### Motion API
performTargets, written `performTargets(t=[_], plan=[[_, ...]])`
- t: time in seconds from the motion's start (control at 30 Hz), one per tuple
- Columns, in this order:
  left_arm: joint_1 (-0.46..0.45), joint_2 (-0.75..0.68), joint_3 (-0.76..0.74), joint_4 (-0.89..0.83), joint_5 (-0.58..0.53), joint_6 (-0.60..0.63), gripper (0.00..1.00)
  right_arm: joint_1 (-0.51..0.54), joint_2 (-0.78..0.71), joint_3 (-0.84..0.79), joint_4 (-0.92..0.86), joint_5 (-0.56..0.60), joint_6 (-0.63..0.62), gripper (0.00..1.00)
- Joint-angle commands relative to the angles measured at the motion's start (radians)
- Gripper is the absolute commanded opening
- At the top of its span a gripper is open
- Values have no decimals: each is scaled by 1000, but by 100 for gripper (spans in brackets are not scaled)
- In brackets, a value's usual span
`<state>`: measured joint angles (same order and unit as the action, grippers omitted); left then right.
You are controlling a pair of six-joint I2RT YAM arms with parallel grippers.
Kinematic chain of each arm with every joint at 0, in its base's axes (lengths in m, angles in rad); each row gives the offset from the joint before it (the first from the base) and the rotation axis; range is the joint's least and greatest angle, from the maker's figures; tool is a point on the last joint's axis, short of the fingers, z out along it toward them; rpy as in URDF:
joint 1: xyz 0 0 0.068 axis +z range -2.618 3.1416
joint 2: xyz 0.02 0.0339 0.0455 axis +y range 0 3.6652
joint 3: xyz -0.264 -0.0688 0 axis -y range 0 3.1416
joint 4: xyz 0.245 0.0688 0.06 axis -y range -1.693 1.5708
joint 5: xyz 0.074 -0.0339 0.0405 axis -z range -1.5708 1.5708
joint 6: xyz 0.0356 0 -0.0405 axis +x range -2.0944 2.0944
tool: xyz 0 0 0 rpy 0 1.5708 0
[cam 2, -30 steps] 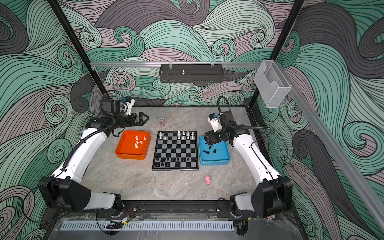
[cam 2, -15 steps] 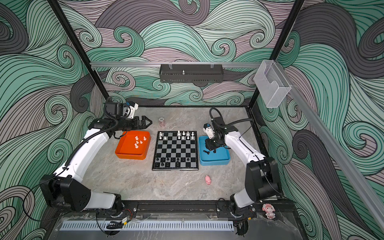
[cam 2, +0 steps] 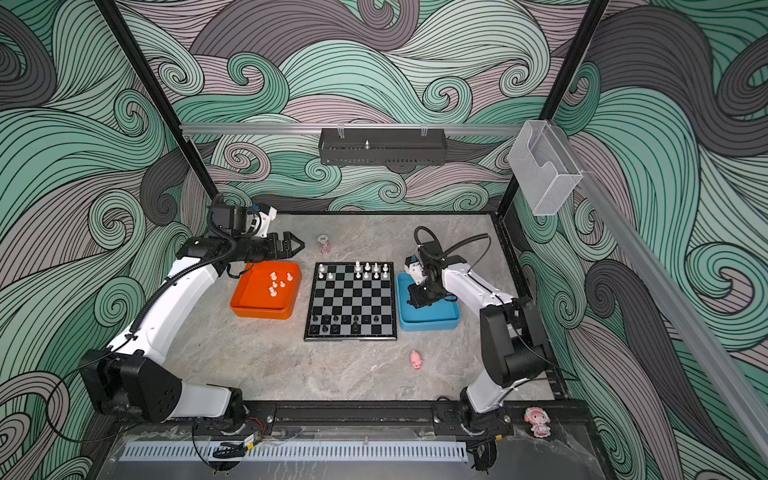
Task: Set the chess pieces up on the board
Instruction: 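Lower the right gripper into the blue tray and grasp a black piece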
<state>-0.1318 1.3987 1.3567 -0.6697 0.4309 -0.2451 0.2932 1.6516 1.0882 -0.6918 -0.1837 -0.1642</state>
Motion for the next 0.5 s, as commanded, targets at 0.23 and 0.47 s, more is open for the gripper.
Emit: performTargets(t=[0.23, 0.47], plan=[[-3, 43, 10, -26, 36, -3, 98, 2, 82, 26, 26, 16, 5, 33], [-4, 56, 11, -19, 37, -13, 99, 2, 111, 34, 40, 21, 0, 33]])
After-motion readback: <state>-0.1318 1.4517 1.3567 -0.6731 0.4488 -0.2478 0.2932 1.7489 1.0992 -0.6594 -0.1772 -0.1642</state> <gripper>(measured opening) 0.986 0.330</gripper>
